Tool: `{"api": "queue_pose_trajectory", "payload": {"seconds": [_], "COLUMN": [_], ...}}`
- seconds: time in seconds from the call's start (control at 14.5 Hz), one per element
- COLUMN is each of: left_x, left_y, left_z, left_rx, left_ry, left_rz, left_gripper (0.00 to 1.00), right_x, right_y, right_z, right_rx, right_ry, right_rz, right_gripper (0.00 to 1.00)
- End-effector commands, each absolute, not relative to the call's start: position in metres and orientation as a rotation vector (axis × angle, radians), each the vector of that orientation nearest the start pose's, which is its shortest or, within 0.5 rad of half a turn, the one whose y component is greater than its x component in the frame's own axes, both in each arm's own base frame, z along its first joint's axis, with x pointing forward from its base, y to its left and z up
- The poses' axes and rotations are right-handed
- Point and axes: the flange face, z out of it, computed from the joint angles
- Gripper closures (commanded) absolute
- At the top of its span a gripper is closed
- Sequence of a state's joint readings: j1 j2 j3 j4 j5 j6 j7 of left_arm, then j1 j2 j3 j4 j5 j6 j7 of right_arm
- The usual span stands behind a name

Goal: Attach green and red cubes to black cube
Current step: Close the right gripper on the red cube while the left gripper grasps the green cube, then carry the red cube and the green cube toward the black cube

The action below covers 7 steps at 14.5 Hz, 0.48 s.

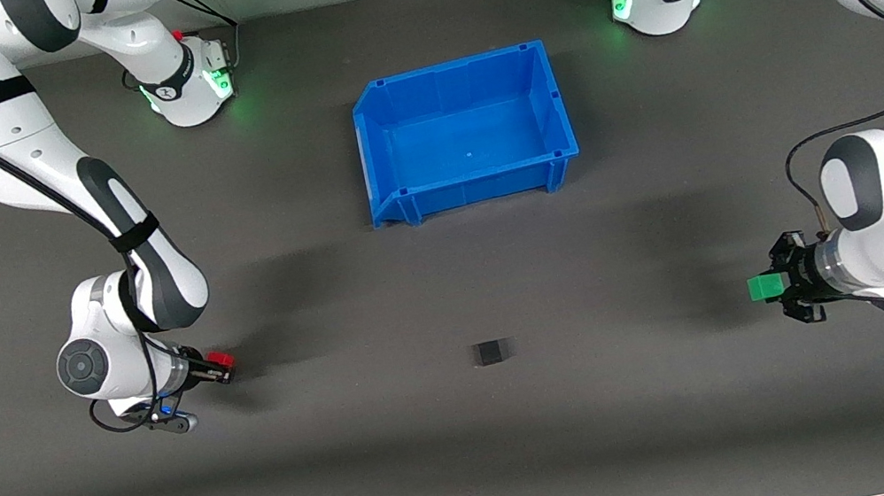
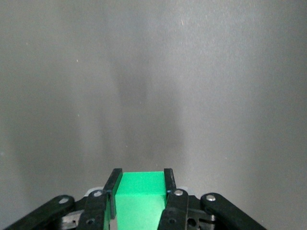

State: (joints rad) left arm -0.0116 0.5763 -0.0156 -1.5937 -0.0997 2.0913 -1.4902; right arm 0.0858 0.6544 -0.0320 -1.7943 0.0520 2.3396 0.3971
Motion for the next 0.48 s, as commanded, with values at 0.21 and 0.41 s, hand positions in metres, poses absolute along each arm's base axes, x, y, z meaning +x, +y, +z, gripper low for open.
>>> {"api": "queue_pose_trajectory", "payload": {"seconds": [0.21,0.41], "left_x": [0.692,0.692], "left_y": [-0.069,-0.1], "left_z": [0.301,0.291], "left_rx": [-2.277,-2.261], "left_ry": [-2.191,-2.198], "left_rz": [0.173,0.176], "left_gripper": [0.97,0.99], "right_x": [0.645,0.655], "right_y": [0.049,0.113], "right_z": [0.186,0.205], "right_rx": [-2.784,-2.579], "right_ry": [1.117,1.462], "right_rz": [0.198,0.207], "right_gripper": [1.0,1.0]}}
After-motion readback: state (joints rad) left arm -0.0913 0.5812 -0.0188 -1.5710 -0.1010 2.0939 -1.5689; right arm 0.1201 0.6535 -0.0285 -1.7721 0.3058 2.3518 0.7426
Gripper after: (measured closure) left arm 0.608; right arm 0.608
